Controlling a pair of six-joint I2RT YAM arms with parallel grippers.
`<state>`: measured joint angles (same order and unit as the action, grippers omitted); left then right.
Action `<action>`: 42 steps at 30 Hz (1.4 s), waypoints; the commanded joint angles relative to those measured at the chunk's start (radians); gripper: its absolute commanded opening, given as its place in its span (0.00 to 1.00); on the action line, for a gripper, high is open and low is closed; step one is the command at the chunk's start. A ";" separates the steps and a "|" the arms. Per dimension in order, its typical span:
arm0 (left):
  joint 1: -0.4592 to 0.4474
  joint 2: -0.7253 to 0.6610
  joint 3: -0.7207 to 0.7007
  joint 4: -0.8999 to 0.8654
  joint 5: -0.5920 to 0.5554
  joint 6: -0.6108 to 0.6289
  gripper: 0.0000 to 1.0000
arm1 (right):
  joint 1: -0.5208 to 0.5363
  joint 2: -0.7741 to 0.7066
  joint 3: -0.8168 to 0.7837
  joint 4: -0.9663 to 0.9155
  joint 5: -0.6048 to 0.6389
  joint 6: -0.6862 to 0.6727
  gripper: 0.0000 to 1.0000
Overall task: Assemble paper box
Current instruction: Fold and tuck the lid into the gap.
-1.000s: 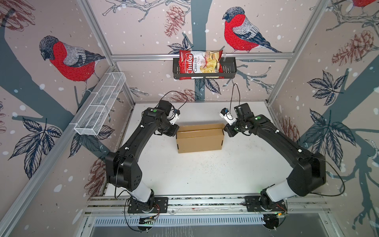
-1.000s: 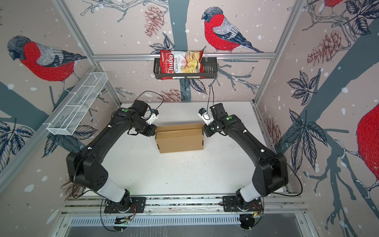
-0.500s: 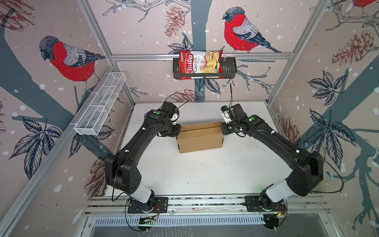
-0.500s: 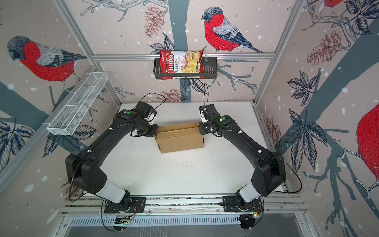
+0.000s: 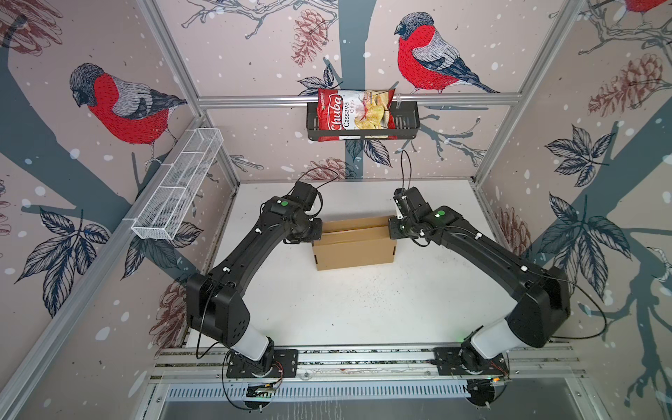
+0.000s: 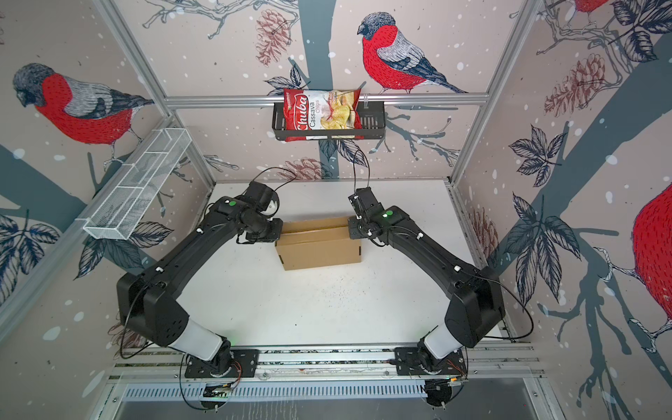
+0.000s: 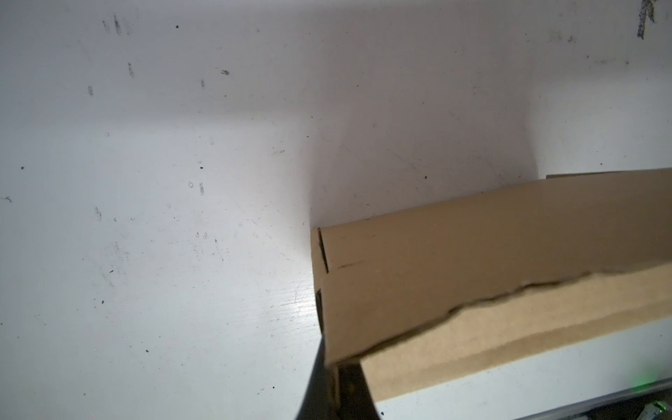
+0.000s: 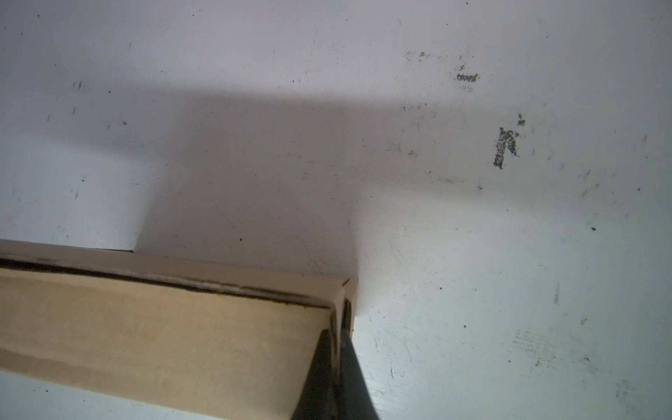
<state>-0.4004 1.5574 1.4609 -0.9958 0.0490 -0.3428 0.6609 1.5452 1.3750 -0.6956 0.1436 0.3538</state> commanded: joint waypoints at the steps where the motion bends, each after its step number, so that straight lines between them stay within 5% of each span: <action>1: -0.007 -0.002 0.001 0.030 -0.021 -0.035 0.03 | 0.017 0.003 0.003 0.031 0.031 0.057 0.06; 19: -0.027 0.005 0.001 0.026 -0.106 -0.064 0.06 | 0.064 0.019 -0.014 0.027 0.186 0.011 0.07; 32: -0.032 0.016 -0.061 0.050 -0.137 -0.060 0.06 | 0.049 0.017 -0.033 0.070 0.159 -0.005 0.08; 42: -0.032 0.034 -0.080 0.057 -0.149 -0.060 0.05 | 0.036 -0.054 -0.031 0.107 0.082 -0.087 0.32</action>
<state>-0.4328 1.5764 1.3933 -0.8394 -0.1181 -0.3950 0.7013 1.5127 1.3388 -0.6250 0.2661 0.3073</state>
